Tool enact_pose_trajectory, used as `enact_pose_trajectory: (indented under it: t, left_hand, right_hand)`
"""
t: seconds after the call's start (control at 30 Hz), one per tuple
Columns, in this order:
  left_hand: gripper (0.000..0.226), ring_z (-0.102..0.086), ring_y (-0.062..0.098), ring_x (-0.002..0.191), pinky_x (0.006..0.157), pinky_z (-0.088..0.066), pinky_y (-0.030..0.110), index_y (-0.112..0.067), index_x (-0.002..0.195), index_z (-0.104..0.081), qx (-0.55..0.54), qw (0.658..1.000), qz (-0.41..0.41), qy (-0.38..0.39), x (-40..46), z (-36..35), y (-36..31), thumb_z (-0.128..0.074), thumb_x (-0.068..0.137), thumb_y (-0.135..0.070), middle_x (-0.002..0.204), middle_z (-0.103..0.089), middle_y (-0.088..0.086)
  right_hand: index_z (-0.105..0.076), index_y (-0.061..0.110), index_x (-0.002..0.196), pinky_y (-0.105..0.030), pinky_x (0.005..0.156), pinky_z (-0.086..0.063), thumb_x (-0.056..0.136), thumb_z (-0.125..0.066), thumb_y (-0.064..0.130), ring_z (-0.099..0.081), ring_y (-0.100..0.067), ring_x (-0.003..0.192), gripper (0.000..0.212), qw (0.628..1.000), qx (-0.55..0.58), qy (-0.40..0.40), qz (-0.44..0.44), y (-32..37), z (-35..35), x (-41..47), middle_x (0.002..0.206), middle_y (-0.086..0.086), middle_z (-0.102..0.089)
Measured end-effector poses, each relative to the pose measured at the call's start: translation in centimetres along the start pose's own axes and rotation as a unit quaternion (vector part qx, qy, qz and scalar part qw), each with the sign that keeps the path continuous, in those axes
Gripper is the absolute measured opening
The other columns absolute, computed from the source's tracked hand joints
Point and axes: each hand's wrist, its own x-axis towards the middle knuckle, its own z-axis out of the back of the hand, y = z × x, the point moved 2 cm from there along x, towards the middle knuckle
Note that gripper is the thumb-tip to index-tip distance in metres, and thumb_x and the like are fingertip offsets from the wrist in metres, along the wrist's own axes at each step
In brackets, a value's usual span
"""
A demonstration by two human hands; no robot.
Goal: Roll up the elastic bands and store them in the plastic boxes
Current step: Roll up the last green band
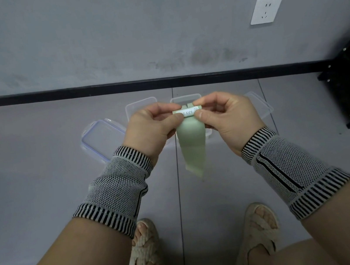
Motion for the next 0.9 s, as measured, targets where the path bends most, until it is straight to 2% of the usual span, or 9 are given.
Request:
enact_pose_trajectory:
  t: [0.1,0.17,0.23,0.33,0.4,0.53,0.7,0.8,0.9]
  left_hand:
    - [0.019,-0.064,0.020,0.076,0.076,-0.055,0.026,-0.011,0.081,-0.065,0.000,1.000,-0.018,-0.002,-0.08,0.01,-0.17,-0.063,0.082,0.008,0.088,-0.065,0.018]
    - [0.019,-0.065,0.023,0.081,0.080,-0.056,0.031,-0.011,0.082,-0.065,-0.001,1.000,-0.022,-0.003,-0.14,0.00,-0.25,-0.063,0.082,0.008,0.095,-0.065,0.024]
    - [0.019,-0.065,0.027,0.086,0.086,-0.055,0.037,-0.011,0.083,-0.065,0.000,1.000,-0.024,-0.003,-0.23,-0.01,-0.33,-0.063,0.082,0.007,0.101,-0.065,0.027]
    - [0.020,-0.065,0.027,0.086,0.088,-0.055,0.040,-0.012,0.083,-0.066,0.008,0.999,-0.033,-0.004,-0.25,-0.06,-0.30,-0.063,0.082,0.008,0.100,-0.066,0.024]
    - [0.021,-0.066,0.024,0.083,0.084,-0.056,0.037,-0.012,0.084,-0.066,0.009,0.999,-0.040,0.000,-0.25,-0.18,-0.24,-0.063,0.081,0.008,0.095,-0.067,0.018]
    - [0.017,-0.069,0.013,0.071,0.072,-0.058,0.026,-0.009,0.094,-0.064,-0.023,1.000,-0.003,0.010,-0.06,-0.29,0.07,-0.064,0.083,0.004,0.085,-0.070,0.008]
    - [0.006,-0.065,0.012,0.068,0.062,-0.053,0.022,-0.015,0.089,-0.067,0.025,0.999,0.025,0.015,0.00,-0.10,0.32,-0.067,0.084,-0.012,0.080,-0.069,0.006]
    - [0.008,-0.064,0.015,0.073,0.075,-0.054,0.030,-0.013,0.089,-0.066,0.009,1.000,0.008,0.014,0.04,-0.08,0.22,-0.065,0.085,-0.006,0.081,-0.069,0.008]
    - [0.011,-0.062,0.023,0.082,0.084,-0.051,0.039,-0.010,0.090,-0.065,0.003,1.000,-0.003,0.008,0.03,0.01,0.21,-0.064,0.085,-0.001,0.088,-0.068,0.016]
  right_hand:
    - [-0.067,0.008,0.091,-0.035,0.081,-0.057,0.081,-0.065,-0.008,-0.066,-0.031,0.092,0.019,1.000,0.009,0.011,-0.002,-0.06,-0.09,0.00,0.101,-0.021,-0.067]
    - [-0.067,0.012,0.092,-0.034,0.081,-0.057,0.082,-0.067,-0.003,-0.067,-0.029,0.093,0.018,1.000,0.022,0.011,-0.015,-0.16,-0.05,0.01,0.101,-0.020,-0.068]
    - [-0.069,0.016,0.093,-0.031,0.077,-0.056,0.083,-0.069,0.006,-0.069,-0.023,0.087,0.014,0.999,0.022,0.006,-0.030,-0.29,0.13,0.05,0.097,-0.015,-0.070]
    - [-0.071,0.018,0.090,-0.025,0.068,-0.052,0.084,-0.070,0.015,-0.065,-0.012,0.074,0.007,1.000,-0.013,0.005,-0.024,-0.27,0.35,0.08,0.084,-0.004,-0.072]
    - [-0.071,0.016,0.088,-0.026,0.068,-0.053,0.084,-0.070,0.011,-0.066,-0.013,0.072,0.007,1.000,-0.013,0.001,-0.020,-0.21,0.40,0.13,0.082,-0.006,-0.071]
    - [-0.069,0.011,0.088,-0.035,0.078,-0.058,0.083,-0.068,0.000,-0.069,-0.027,0.086,0.012,1.000,0.011,-0.008,-0.012,-0.01,0.38,0.14,0.092,-0.017,-0.071]
    - [-0.068,0.011,0.086,-0.040,0.081,-0.058,0.082,-0.067,-0.003,-0.067,-0.029,0.085,0.015,1.000,0.007,-0.011,0.001,0.07,0.40,0.09,0.089,-0.012,-0.069]
    - [-0.067,0.009,0.088,-0.037,0.081,-0.058,0.081,-0.066,-0.006,-0.067,-0.025,0.087,0.017,1.000,0.013,-0.006,0.000,0.13,0.24,0.01,0.092,-0.011,-0.069]
    - [-0.067,0.015,0.092,-0.036,0.082,-0.057,0.081,-0.067,-0.004,-0.069,-0.025,0.091,0.022,1.000,0.021,-0.001,-0.019,0.05,0.17,0.04,0.098,-0.014,-0.068]
